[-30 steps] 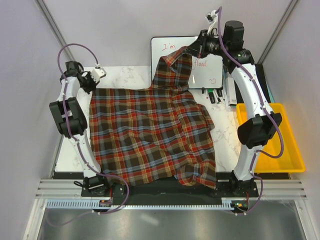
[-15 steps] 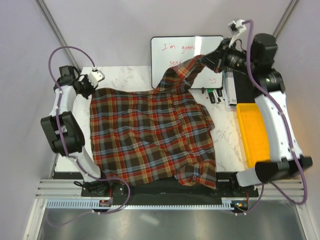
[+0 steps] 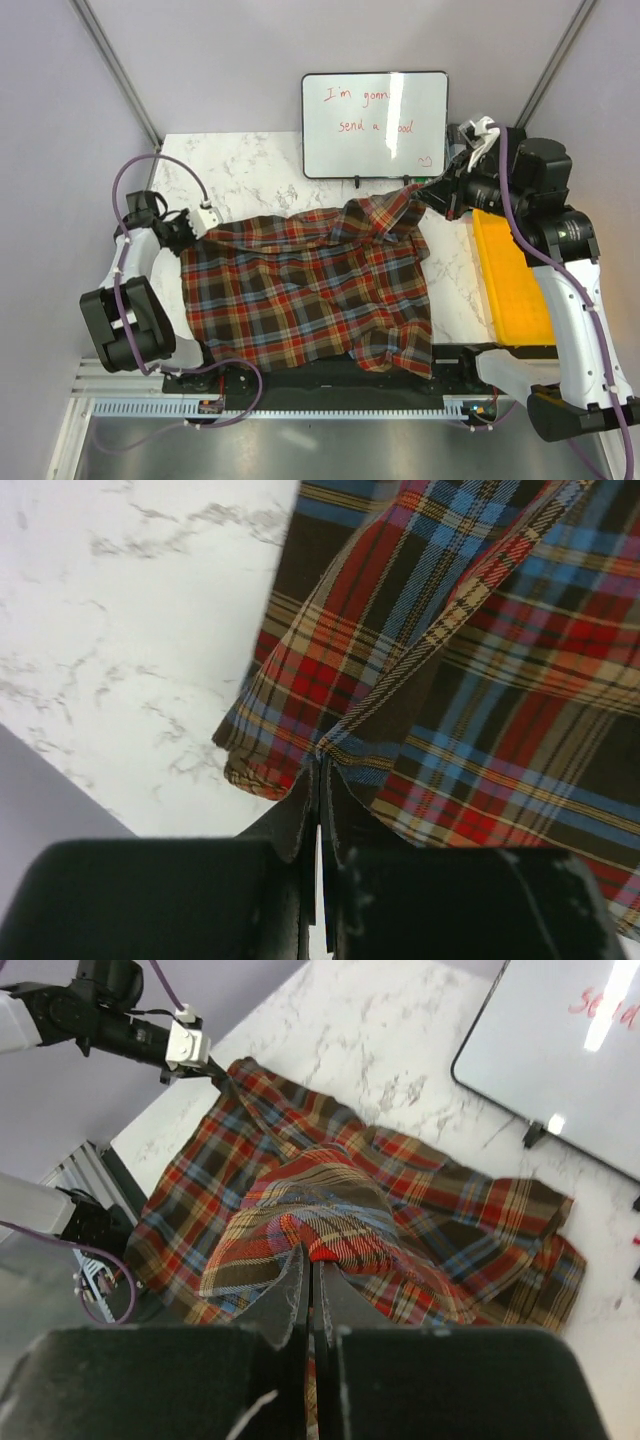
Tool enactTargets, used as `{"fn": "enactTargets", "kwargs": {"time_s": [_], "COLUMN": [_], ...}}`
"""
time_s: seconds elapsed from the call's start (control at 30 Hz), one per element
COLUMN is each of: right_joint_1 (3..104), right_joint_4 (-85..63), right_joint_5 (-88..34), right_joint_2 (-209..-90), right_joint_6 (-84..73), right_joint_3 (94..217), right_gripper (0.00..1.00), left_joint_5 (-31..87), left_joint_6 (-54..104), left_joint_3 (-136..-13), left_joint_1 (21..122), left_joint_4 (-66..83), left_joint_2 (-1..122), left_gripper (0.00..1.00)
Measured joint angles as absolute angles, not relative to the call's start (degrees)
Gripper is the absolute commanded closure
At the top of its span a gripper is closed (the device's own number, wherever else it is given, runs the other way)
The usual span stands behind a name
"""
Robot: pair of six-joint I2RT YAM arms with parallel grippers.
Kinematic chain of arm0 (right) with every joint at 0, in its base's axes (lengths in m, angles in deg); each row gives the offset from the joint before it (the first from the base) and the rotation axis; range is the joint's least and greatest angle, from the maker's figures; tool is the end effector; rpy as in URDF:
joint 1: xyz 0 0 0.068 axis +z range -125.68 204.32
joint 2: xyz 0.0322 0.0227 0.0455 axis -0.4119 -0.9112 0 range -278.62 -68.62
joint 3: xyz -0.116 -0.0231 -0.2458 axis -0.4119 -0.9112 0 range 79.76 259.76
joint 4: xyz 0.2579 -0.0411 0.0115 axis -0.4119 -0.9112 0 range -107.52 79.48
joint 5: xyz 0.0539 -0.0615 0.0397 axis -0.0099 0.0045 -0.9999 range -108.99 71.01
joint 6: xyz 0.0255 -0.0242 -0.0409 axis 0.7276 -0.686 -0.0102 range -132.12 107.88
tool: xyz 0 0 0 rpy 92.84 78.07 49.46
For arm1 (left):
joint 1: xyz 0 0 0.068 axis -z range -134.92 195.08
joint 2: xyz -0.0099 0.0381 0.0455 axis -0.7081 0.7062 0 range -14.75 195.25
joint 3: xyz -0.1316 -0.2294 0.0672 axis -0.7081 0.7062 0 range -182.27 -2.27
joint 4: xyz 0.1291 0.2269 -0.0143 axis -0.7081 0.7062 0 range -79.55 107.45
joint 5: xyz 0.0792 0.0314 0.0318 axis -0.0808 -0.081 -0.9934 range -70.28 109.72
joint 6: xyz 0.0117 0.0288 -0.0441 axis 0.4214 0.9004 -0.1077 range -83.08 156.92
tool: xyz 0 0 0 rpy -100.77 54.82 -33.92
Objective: Fold and stack the long sleeve shirts
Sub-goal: Fold the shirt
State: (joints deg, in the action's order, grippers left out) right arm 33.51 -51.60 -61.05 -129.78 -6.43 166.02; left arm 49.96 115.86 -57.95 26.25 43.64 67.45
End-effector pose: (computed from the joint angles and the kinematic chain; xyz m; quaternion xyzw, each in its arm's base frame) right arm 0.1794 0.0532 0.4752 -0.2386 0.7384 0.3569 0.5201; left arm 0.2736 0.0744 0.2290 0.5257 0.7725 0.0244 0.3555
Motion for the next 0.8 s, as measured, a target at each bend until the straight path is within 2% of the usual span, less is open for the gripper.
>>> {"fn": "enactTargets", "kwargs": {"time_s": [0.13,0.27,0.33,0.4,0.47,0.53,0.57,0.6,0.67,0.8], "right_joint_1": [33.51,33.51,33.47,33.47,33.47,33.58,33.69,33.97,34.8,37.45], "right_joint_4": [-54.14,-54.73,-54.75,-54.84,-55.01,-55.19,-55.38,-55.54,-55.78,-55.58], "right_joint_5": [-60.44,-60.75,-61.4,-62.39,-63.35,-64.25,-64.57,-64.73,-64.99,-64.75], "right_joint_2": [-129.83,-130.88,-132.28,-133.72,-134.4,-134.31,-134.16,-134.05,-133.94,-134.4], "right_joint_6": [-7.17,-7.65,-8.06,-8.76,-9.44,-10.32,-10.91,-11.41,-12.2,-12.83], "right_joint_3": [162.04,160.1,159.44,158.76,157.43,155.83,154.76,153.74,151.86,149.34], "right_gripper": [1.0,1.0,1.0,1.0,1.0,1.0,1.0,1.0,1.0,1.0], "left_joint_5": [49.26,47.97,46.62,45.15,44.89,45.09,45.31,45.33,45.55,47.97], "left_joint_6": [118.77,120.43,121.35,122.86,124.47,125.89,126.51,126.94,127.73,127.4], "left_joint_3": [-52.88,-50.41,-49.86,-49.12,-48.51,-48.48,-48.59,-48.79,-49.77,-53.31], "left_joint_1": [25.85,25.85,25.85,25.66,24.87,23.65,22.99,22.49,21.9,21.74], "left_joint_4": [44.09,44.27,44.07,44.14,45.03,46.35,47.26,48.31,51.09,55.96], "left_joint_2": [65.85,65.85,66.14,66.42,66.44,66.44,66.44,66.44,66.44,66.42], "left_gripper": [0.96,0.88,0.88,0.92,0.91,0.84,0.7,0.65,0.58,0.5]}}
